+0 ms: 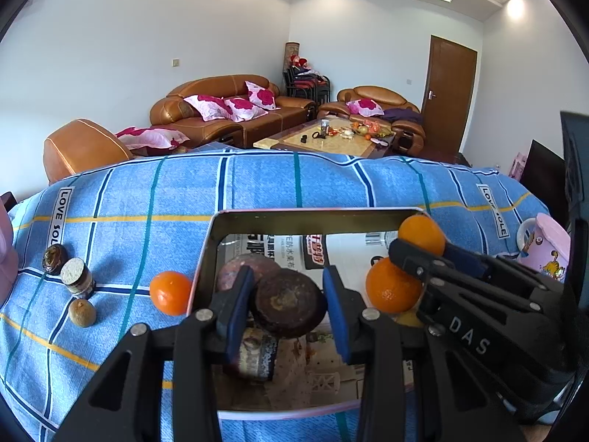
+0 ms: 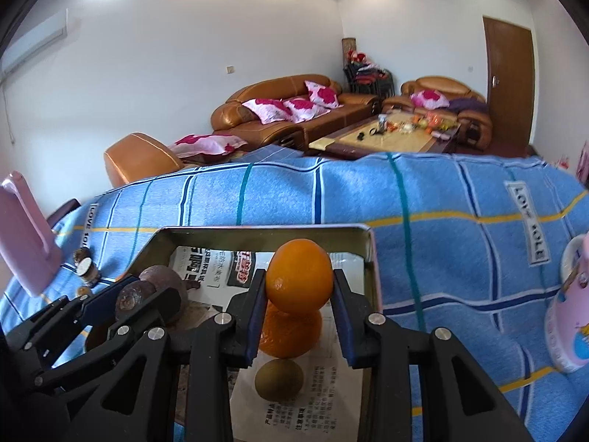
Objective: Organize fruits
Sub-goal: 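Lower the orange into the tin and open right while left releases the cake, then withdraw both grippers from the tin box, then grasp the next orange on the table with the right gripper, then lift the orange with the right gripper while left grasps the small brown bun, then carry the orange and the brown bun over the tin box, then release the bun into the tin with left while right lowers and releases the orange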
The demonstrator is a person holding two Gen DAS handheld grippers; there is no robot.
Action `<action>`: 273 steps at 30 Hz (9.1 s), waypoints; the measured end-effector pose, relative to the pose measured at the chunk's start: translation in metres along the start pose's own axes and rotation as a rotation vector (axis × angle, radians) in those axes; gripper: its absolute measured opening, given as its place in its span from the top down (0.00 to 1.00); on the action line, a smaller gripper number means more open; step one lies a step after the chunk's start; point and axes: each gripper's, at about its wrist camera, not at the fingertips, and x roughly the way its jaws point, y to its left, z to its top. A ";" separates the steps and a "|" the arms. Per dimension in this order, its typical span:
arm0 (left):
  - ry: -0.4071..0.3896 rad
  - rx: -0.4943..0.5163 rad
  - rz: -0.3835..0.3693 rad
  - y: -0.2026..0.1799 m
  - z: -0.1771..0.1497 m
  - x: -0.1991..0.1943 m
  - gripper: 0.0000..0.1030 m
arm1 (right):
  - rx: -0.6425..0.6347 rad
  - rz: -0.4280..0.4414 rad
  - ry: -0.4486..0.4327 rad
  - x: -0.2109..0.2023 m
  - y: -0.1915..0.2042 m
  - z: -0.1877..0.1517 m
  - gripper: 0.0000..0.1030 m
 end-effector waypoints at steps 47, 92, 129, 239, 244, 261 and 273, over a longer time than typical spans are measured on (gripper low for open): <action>-0.243 0.000 0.266 0.101 -0.006 -0.069 0.00 | -0.032 -0.182 -0.414 -0.072 0.024 -0.015 0.25; 0.051 -0.214 0.527 0.256 -0.014 -0.036 0.00 | -0.423 -0.063 -0.037 0.011 0.199 -0.015 0.50; 0.064 -0.106 0.202 0.222 -0.013 -0.028 0.04 | -0.258 0.035 -0.209 -0.047 0.186 -0.041 0.72; -0.081 0.036 -0.004 0.002 0.007 -0.030 0.71 | -0.040 -0.252 -0.330 -0.079 0.008 -0.008 0.71; -0.060 0.073 0.020 -0.017 0.012 -0.012 0.71 | -0.032 -0.253 -0.284 -0.065 0.004 -0.007 0.71; -0.009 0.058 0.021 -0.008 0.012 0.008 0.71 | -0.083 -0.139 -0.118 -0.033 0.015 -0.012 0.71; -0.018 0.023 0.019 0.002 0.013 0.004 0.69 | -0.024 0.013 -0.048 -0.023 0.013 -0.015 0.70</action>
